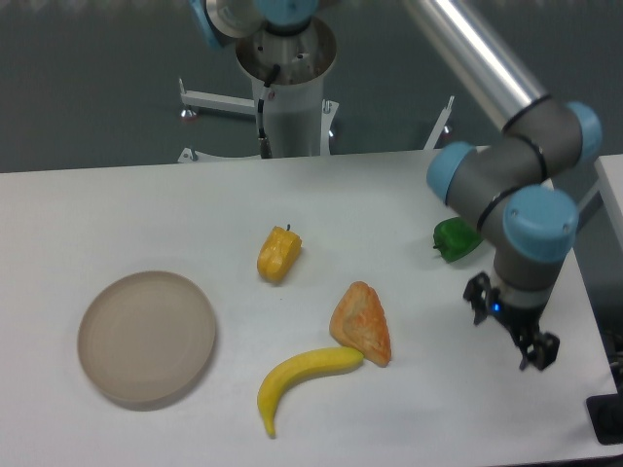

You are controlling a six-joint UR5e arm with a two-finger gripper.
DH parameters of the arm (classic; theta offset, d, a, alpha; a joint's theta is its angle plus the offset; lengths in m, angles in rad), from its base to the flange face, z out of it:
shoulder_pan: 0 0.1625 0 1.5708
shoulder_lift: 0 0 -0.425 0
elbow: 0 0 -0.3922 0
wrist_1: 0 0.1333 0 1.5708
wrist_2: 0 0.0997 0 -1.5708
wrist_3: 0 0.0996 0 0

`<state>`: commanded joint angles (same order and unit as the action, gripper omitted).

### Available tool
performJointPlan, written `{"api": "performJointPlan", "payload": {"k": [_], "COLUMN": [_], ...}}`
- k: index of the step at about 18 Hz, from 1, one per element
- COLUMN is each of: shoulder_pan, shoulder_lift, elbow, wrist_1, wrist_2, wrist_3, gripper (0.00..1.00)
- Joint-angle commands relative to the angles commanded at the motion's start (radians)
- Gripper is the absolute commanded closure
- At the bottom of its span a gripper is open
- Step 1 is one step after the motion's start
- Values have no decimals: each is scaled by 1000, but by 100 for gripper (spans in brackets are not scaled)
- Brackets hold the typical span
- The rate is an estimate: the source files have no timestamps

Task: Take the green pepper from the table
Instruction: 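Raise the open gripper and move it over the green pepper, then lower the open gripper down around the green pepper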

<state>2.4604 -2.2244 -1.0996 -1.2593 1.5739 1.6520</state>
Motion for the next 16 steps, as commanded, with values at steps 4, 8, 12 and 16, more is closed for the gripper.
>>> {"api": "performJointPlan", "payload": {"k": [4, 8, 12, 16], "shoulder_pan": [43, 97, 123, 140], "shoulder_lift": [63, 127, 181, 190], "elbow": [-91, -209, -316, -376], "wrist_1": [-41, -64, -57, -40], "wrist_2": [0, -2, -20, -31], "wrist_3": [63, 68, 66, 74], "gripper": [1, 1, 1, 1]}}
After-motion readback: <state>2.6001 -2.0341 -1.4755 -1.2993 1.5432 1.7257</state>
